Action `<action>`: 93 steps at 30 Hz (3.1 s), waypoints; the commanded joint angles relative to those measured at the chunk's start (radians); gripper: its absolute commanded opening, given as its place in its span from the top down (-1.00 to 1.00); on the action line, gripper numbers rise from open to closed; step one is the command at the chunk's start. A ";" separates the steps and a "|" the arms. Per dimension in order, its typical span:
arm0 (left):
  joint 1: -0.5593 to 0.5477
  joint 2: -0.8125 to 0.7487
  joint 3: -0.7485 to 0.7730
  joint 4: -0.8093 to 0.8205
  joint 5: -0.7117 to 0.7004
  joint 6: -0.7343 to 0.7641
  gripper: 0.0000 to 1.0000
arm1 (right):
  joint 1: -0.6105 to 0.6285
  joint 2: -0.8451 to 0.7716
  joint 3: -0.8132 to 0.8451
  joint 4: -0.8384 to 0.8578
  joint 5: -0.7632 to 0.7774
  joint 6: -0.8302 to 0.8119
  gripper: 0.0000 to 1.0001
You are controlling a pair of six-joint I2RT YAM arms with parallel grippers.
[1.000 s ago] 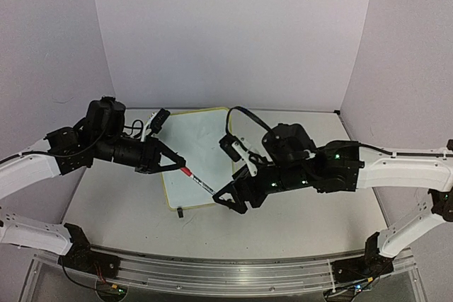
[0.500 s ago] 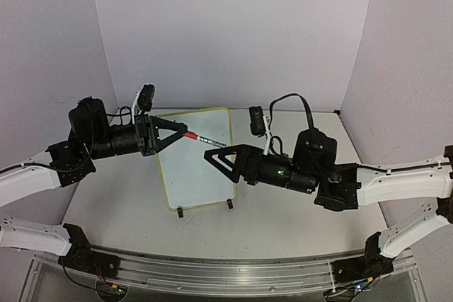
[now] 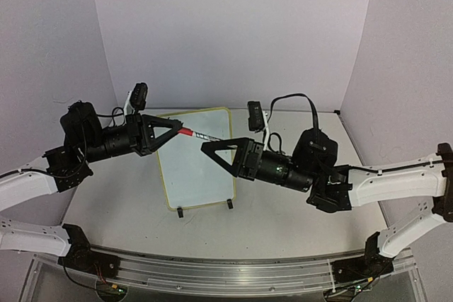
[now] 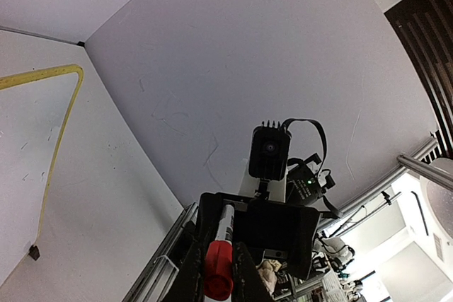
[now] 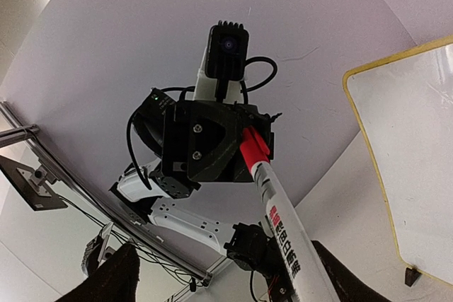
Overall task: Write a sentence on the whiteboard
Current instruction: Pass from the left arm to the right, then open the pen cap from the whiteboard marker, then place the pen cap at the center of the board.
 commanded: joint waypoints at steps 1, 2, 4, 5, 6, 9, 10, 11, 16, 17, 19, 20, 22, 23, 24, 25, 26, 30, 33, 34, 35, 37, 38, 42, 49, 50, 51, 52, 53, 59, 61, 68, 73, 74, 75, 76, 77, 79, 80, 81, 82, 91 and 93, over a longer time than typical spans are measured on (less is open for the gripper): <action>-0.004 0.015 0.011 0.041 0.030 -0.006 1.00 | -0.002 0.022 0.034 0.091 -0.021 0.018 -0.45; -0.004 0.020 0.012 0.040 0.038 -0.007 1.00 | -0.002 0.025 0.036 0.094 -0.019 0.017 -0.43; -0.004 0.030 0.013 0.038 0.053 -0.009 1.00 | -0.002 0.031 0.038 0.099 -0.015 0.016 -0.40; -0.004 0.033 0.014 0.038 0.058 -0.010 1.00 | -0.001 0.032 0.038 0.100 -0.011 0.015 -0.40; -0.004 0.035 0.015 0.036 0.065 -0.010 1.00 | -0.002 0.033 0.038 0.101 -0.007 0.013 -0.40; -0.004 0.037 0.018 0.025 0.079 -0.006 1.00 | -0.002 0.033 0.036 0.101 0.001 0.007 -0.40; -0.004 0.036 0.019 0.019 0.081 -0.004 1.00 | -0.001 0.033 0.036 0.101 0.002 0.006 -0.40; -0.004 0.036 0.019 0.014 0.082 -0.001 1.00 | -0.002 0.033 0.037 0.101 0.002 0.004 -0.39; -0.004 0.035 0.023 0.004 0.087 0.001 1.00 | -0.002 0.028 0.028 0.101 0.021 -0.001 -0.34; -0.004 0.035 0.025 0.002 0.090 0.002 1.00 | -0.002 0.026 0.025 0.101 0.025 -0.002 -0.32; -0.004 0.035 0.028 -0.004 0.095 0.007 1.00 | -0.002 0.023 0.021 0.101 0.030 -0.006 -0.30; -0.004 0.036 0.031 -0.009 0.098 0.009 1.00 | -0.002 0.022 0.020 0.101 0.031 -0.007 -0.28; -0.003 0.037 0.033 -0.015 0.103 0.010 1.00 | -0.002 0.022 0.020 0.101 0.034 -0.009 -0.25; -0.004 0.037 0.034 -0.018 0.103 0.011 1.00 | -0.002 0.022 0.020 0.101 0.036 -0.009 -0.23; -0.004 0.037 0.035 -0.021 0.105 0.012 1.00 | -0.001 0.022 0.020 0.101 0.036 -0.010 -0.21; -0.004 0.039 0.038 -0.025 0.107 0.015 1.00 | -0.002 0.022 0.019 0.101 0.038 -0.010 -0.19; -0.004 0.039 0.041 -0.030 0.109 0.017 1.00 | -0.002 0.022 0.018 0.101 0.039 -0.010 -0.16; -0.004 0.042 0.049 -0.045 0.116 0.020 1.00 | -0.002 0.023 0.014 0.101 0.053 -0.010 -0.03; -0.004 0.042 0.047 -0.049 0.119 0.020 1.00 | -0.002 0.023 0.013 0.101 0.060 -0.009 0.09; -0.004 0.043 0.047 -0.051 0.120 0.020 1.00 | -0.001 0.023 0.012 0.101 0.062 -0.008 0.14; -0.004 0.042 0.047 -0.052 0.121 0.020 1.00 | -0.002 0.023 0.012 0.101 0.063 -0.007 0.19; -0.004 0.042 0.047 -0.054 0.122 0.020 1.00 | -0.001 0.025 0.011 0.101 0.069 -0.006 0.27; -0.005 0.042 0.047 -0.055 0.123 0.020 1.00 | -0.002 0.025 0.010 0.101 0.073 -0.005 0.31; -0.004 0.042 0.047 -0.056 0.127 0.020 1.00 | -0.002 0.024 0.003 0.101 0.088 -0.001 0.50; -0.004 0.043 0.047 -0.060 0.133 0.022 1.00 | -0.002 0.023 -0.003 0.103 0.104 0.002 0.67; -0.004 0.043 0.047 -0.060 0.132 0.022 1.00 | -0.002 0.023 -0.003 0.103 0.105 0.003 0.71; -0.004 0.044 0.047 -0.060 0.131 0.023 1.00 | -0.002 0.023 -0.004 0.104 0.107 0.004 0.75; -0.004 0.045 0.047 -0.060 0.132 0.023 1.00 | -0.002 0.025 -0.004 0.104 0.108 0.006 0.83; -0.004 0.046 0.047 -0.061 0.129 0.023 1.00 | -0.002 0.026 -0.005 0.104 0.109 0.008 0.92; -0.004 0.016 0.034 -0.059 0.025 0.029 1.00 | -0.003 0.004 -0.045 0.107 0.160 0.019 1.00; -0.004 -0.015 0.030 -0.047 -0.051 0.033 1.00 | -0.006 -0.017 -0.070 0.109 0.178 0.020 1.00; -0.001 -0.131 0.076 -0.127 -0.296 0.092 1.00 | -0.026 -0.128 -0.180 0.111 0.193 0.032 1.00; -0.001 -0.155 0.103 -0.249 -0.295 0.149 1.00 | -0.041 -0.233 -0.240 0.094 0.172 0.006 1.00; -0.001 -0.151 0.112 -0.286 -0.271 0.168 1.00 | -0.045 -0.259 -0.239 0.071 0.158 -0.008 1.00; -0.001 -0.146 0.117 -0.334 -0.232 0.198 1.00 | -0.051 -0.282 -0.231 0.022 0.149 -0.026 1.00; -0.001 -0.140 0.120 -0.384 -0.199 0.222 1.00 | -0.057 -0.306 -0.217 -0.039 0.148 -0.045 1.00; -0.001 -0.130 0.123 -0.439 -0.164 0.249 1.00 | -0.064 -0.332 -0.199 -0.117 0.151 -0.069 1.00; -0.002 -0.107 0.112 -0.573 -0.138 0.297 1.00 | -0.086 -0.375 -0.168 -0.256 0.153 -0.105 1.00; -0.003 -0.089 0.099 -0.621 -0.128 0.323 1.00 | -0.101 -0.388 -0.152 -0.327 0.148 -0.115 1.00; -0.003 -0.077 0.080 -0.656 -0.128 0.334 1.00 | -0.120 -0.395 -0.137 -0.371 0.134 -0.124 1.00; -0.005 -0.067 0.057 -0.682 -0.128 0.343 1.00 | -0.135 -0.402 -0.121 -0.412 0.123 -0.133 1.00; -0.028 -0.106 -0.173 -0.613 -0.200 0.313 1.00 | -0.167 -0.393 -0.093 -0.511 0.094 -0.176 1.00; -0.029 -0.139 -0.242 -0.567 -0.235 0.261 1.00 | -0.167 -0.387 -0.103 -0.509 0.095 -0.172 1.00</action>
